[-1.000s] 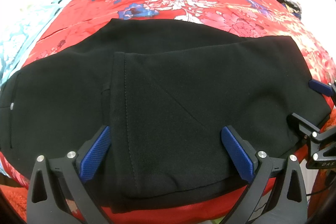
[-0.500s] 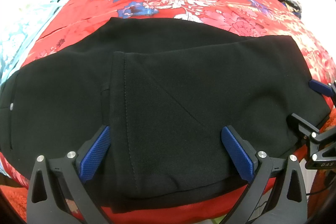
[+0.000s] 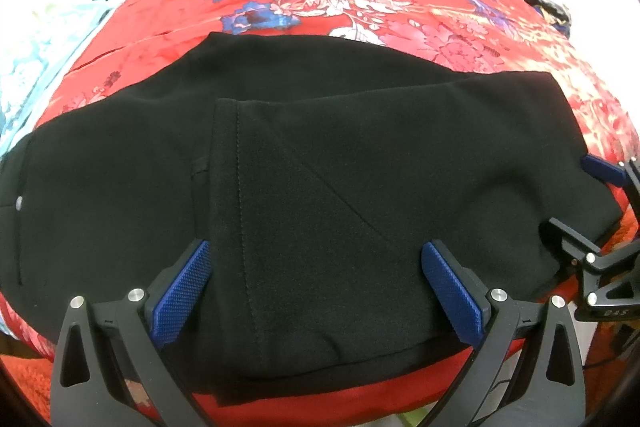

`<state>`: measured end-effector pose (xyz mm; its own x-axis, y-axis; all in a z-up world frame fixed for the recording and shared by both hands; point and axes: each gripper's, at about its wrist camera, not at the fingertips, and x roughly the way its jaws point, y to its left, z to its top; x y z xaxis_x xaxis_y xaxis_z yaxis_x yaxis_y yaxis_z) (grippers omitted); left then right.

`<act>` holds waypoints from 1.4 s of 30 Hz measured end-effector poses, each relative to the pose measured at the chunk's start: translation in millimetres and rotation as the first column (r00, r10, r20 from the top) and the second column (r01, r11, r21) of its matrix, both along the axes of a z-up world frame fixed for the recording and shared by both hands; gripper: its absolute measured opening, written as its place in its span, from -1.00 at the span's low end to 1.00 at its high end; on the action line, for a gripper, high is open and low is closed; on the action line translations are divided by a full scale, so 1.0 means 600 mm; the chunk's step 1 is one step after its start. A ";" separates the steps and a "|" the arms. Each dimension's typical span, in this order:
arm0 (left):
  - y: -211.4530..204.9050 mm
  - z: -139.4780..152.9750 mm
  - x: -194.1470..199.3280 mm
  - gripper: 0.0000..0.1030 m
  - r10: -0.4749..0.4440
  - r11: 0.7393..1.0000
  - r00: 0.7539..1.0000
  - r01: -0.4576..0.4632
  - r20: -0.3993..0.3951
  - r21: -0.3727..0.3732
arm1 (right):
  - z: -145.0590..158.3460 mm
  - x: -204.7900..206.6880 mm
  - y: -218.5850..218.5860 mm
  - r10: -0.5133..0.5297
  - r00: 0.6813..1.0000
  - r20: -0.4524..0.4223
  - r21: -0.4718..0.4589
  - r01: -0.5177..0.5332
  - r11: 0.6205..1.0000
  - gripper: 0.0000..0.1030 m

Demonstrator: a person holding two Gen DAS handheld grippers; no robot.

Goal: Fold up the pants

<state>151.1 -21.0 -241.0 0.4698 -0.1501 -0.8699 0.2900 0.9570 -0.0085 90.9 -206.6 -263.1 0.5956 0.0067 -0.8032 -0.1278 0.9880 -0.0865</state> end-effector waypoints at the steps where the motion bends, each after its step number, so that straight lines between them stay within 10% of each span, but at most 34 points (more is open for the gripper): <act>1: 0.001 0.002 0.000 0.99 0.002 1.000 1.000 -0.002 -0.002 -0.003 | 0.000 0.000 0.000 0.000 1.000 0.000 0.001 0.000 1.000 1.00; 16: 0.184 0.109 0.010 0.97 0.243 0.952 0.969 -0.229 0.048 -0.204 | 0.007 0.003 0.001 0.011 1.000 -0.013 -0.006 -0.011 1.000 1.00; 25: 0.559 0.129 0.067 0.97 0.587 0.739 0.799 -0.595 -0.131 -0.317 | 0.067 -0.020 0.011 0.025 0.998 0.064 0.026 -0.027 0.999 1.00; 30: 0.567 0.066 0.126 0.97 0.457 0.805 0.855 -0.515 -0.246 -0.294 | 0.067 -0.019 0.044 0.081 0.995 0.062 -0.004 -0.081 0.997 1.00; 34: 0.555 0.020 0.159 0.97 0.508 0.811 0.828 -0.553 -0.237 -0.191 | 0.066 -0.023 0.067 0.120 0.992 0.049 -0.032 -0.118 0.992 1.00; 42: 0.511 -0.017 0.175 0.97 0.357 0.848 0.887 -0.439 -0.292 -0.297 | 0.051 -0.034 0.076 0.146 0.989 0.012 -0.068 -0.144 0.987 1.00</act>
<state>256.2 285.5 -251.3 0.3594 -0.3000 -0.8837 -0.1641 0.9119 -0.3763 70.7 -160.8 -232.6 0.6054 0.0403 -0.7949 -0.2673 0.9510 -0.1553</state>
